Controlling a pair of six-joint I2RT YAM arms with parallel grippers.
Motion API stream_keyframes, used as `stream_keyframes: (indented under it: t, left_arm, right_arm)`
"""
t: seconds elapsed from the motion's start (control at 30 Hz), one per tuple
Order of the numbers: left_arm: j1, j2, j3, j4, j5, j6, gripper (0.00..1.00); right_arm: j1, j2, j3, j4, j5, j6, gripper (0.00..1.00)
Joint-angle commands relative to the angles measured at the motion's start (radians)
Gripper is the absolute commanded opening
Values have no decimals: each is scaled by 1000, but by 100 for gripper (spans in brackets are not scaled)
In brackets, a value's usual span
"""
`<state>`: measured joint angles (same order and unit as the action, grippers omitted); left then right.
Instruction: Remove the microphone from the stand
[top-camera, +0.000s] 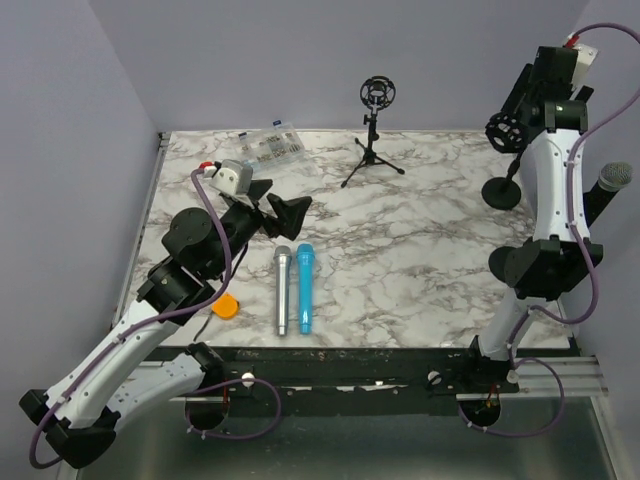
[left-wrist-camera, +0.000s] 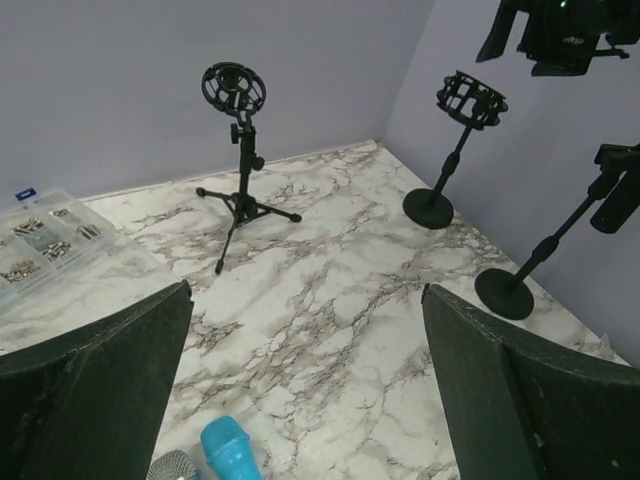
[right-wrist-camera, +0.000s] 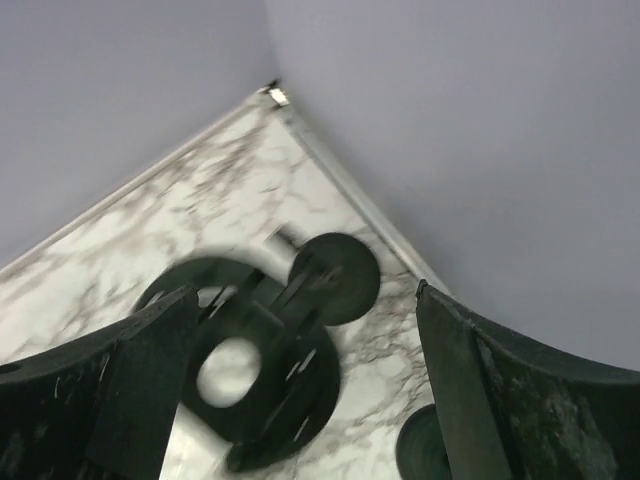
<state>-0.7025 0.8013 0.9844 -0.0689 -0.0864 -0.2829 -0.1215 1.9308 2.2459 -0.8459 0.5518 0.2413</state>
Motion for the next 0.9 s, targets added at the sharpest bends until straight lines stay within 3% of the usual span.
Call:
stream_keyframes:
  t: [0.0,0.13,0.2,0.43,0.67,0.87]
  left_arm:
    - [-6,34,35,-18,62,-30,96]
    - [-5,57,45,-30,82,-33,96]
    - [-5,59,43,-28,82,-31,96]
    - [-5,67,50,-37,73,-16,96]
    - [-5,67,53,-37,85,-21,96]
    - [-5,65,54,-40,84,-20,96]
  right_arm:
    - [75,-187,-122,64,-227,-21,95]
    - [77,-256,-287,115,-57,-71,100]
    - [78,-257,-293,120,12,-61,99]
    - [78,-221,-253,104,-36,-55,79]
    - [119,-348,-460,223,-134,-68,92]
    - [246,-378,-611,299,-106,-55,92]
